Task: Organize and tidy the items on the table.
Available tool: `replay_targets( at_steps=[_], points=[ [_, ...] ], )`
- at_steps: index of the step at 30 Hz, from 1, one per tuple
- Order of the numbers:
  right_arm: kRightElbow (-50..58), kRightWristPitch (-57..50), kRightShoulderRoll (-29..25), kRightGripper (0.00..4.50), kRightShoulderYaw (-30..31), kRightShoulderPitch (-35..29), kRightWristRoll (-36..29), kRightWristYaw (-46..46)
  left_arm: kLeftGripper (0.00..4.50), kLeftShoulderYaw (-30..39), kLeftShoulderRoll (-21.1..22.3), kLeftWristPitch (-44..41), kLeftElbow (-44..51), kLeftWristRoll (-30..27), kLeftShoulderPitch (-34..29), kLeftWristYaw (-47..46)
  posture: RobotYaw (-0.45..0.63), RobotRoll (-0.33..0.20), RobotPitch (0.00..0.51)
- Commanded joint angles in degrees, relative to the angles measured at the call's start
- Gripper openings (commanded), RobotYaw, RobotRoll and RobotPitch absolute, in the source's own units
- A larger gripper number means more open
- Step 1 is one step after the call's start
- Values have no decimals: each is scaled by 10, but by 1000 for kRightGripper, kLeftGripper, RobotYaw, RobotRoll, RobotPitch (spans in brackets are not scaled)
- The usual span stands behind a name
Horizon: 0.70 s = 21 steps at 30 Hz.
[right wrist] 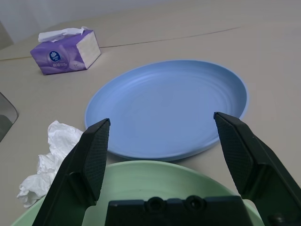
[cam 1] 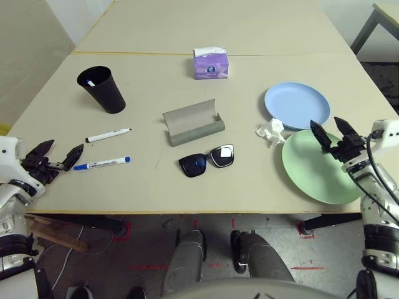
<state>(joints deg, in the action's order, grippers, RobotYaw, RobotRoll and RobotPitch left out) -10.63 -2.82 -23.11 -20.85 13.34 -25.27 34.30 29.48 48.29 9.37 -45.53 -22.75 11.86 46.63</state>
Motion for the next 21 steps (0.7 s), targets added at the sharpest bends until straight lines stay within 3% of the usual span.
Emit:
replay_targets(
  at_steps=[1, 6, 21],
  points=[
    [5, -4, -11, 4468, -10, -12, -8, 1, 4500, -4, -8, -5, 4, 3, 3, -2, 65, 0, 193],
    [-18, 3, -45, 4468, -39, -11, -15, 5, 4500, -14, -32, -2, 5, 6, 10, -7, 67, 0, 190],
    [-43, 10, -57, 4468, -40, 3, -11, 13, 4500, -21, -42, -3, 0, 8, 23, -7, 45, 0, 179]
  ],
)
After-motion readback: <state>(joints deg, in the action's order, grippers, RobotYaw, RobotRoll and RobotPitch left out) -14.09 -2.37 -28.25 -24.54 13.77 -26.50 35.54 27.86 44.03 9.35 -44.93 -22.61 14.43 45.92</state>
